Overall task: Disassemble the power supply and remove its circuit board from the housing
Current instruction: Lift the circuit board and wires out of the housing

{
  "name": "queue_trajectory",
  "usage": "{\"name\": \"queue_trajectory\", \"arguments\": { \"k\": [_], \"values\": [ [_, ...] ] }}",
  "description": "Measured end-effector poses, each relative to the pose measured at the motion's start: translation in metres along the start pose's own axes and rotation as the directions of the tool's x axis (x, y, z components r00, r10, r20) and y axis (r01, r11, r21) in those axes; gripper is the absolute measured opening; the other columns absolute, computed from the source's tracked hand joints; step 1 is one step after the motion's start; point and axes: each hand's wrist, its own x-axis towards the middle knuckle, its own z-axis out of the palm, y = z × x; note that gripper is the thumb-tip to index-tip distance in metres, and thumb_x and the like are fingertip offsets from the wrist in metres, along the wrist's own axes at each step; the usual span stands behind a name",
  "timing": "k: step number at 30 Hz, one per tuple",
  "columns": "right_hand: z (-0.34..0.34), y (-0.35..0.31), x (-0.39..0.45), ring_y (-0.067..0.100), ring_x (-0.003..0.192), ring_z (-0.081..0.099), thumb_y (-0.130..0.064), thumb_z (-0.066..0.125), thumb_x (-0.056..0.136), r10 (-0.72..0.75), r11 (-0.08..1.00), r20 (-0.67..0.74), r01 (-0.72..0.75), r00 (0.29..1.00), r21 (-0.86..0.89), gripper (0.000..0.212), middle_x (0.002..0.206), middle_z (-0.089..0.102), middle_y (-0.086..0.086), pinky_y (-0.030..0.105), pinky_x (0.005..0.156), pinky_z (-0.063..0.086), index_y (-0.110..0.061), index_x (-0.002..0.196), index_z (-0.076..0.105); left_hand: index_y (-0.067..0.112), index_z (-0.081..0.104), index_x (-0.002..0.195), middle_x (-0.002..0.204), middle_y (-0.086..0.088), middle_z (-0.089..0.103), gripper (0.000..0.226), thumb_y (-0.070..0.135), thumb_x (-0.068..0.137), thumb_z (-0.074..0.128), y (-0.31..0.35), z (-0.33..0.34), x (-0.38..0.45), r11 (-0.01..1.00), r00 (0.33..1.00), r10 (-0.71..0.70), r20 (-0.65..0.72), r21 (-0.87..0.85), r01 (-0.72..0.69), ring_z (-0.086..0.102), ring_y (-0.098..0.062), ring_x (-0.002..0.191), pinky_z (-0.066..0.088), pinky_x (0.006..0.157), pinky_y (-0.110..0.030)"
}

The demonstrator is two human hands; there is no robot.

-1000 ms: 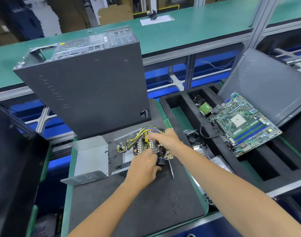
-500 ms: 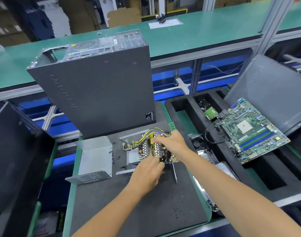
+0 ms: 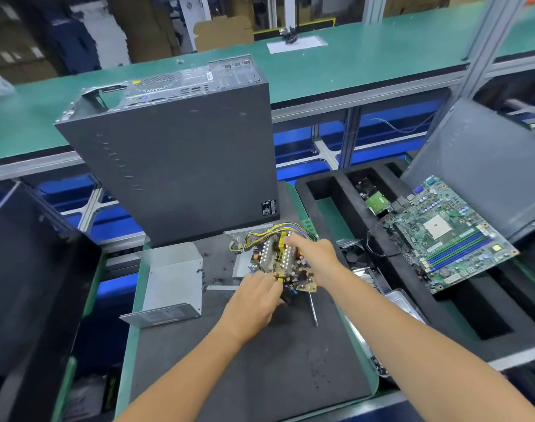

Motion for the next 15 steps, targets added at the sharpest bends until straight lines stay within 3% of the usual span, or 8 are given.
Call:
{"name": "queue_trajectory", "arguments": {
  "k": [4,6,8,9,12,15],
  "values": [
    [-0.002,-0.002,0.005,0.016,0.068,0.045,-0.043,0.083,0.058,0.078,0.997,0.005,-0.078,0.997,0.017,0.061,0.078,0.046,0.0,0.031,0.056,0.037,-0.01,0.099,0.054,0.012,0.051,0.065,0.065,-0.004,0.05,0.033,0.019,0.064,0.084,0.0,-0.005,0.005,0.999,0.998,-0.002,0.061,-0.035,0.004,0.047,-0.024,0.056,0.037,0.05,-0.031],
    [-0.004,-0.003,0.006,0.022,0.084,0.051,-0.042,0.084,0.058,0.093,0.995,0.022,-0.094,0.995,0.027,0.065,0.089,0.052,0.002,0.038,0.072,0.047,-0.009,0.105,0.053,0.012,0.051,0.066,0.066,-0.003,0.05,0.034,0.021,0.065,0.084,-0.003,-0.005,0.004,0.995,0.998,-0.039,0.055,-0.087,0.044,0.047,-0.023,0.058,0.036,0.053,-0.031],
    [-0.008,-0.002,0.006,0.026,0.101,0.054,-0.041,0.084,0.059,0.121,0.992,0.038,-0.122,0.992,0.025,0.066,0.104,0.056,0.005,0.046,0.091,0.049,-0.01,0.107,0.052,0.012,0.05,0.067,0.067,-0.002,0.05,0.036,0.023,0.065,0.084,-0.004,-0.005,0.004,0.991,0.997,-0.056,0.059,-0.116,0.062,0.047,-0.023,0.059,0.038,0.053,-0.031],
    [-0.01,-0.001,0.006,0.027,0.101,0.055,-0.041,0.084,0.059,0.123,0.992,0.04,-0.124,0.992,0.016,0.063,0.103,0.056,0.004,0.046,0.092,0.048,-0.011,0.105,0.052,0.012,0.05,0.067,0.067,-0.002,0.05,0.036,0.022,0.064,0.084,-0.004,-0.005,0.004,0.989,0.996,-0.053,0.068,-0.133,0.062,0.047,-0.023,0.059,0.04,0.052,-0.031],
    [-0.006,-0.002,0.002,0.018,0.081,0.055,-0.044,0.082,0.054,0.04,0.999,-0.029,-0.041,0.999,-0.032,0.055,0.087,0.056,-0.001,0.034,0.073,0.046,-0.011,0.088,0.056,0.012,0.049,0.065,0.066,-0.003,0.05,0.036,0.018,0.061,0.084,0.0,-0.005,0.006,0.987,0.995,-0.064,0.079,-0.145,0.075,0.046,-0.023,0.058,0.038,0.051,-0.031],
    [0.007,-0.004,-0.008,0.012,0.076,0.058,-0.048,0.078,0.045,-0.131,0.984,-0.157,0.108,0.979,-0.145,0.069,0.089,0.06,0.0,0.026,0.055,0.04,-0.01,0.097,0.053,0.012,0.048,0.065,0.066,-0.004,0.049,0.036,0.011,0.058,0.083,-0.003,-0.004,0.003,0.98,0.989,-0.131,0.075,-0.144,0.141,0.046,-0.025,0.057,0.033,0.054,-0.031]
  ]
}}
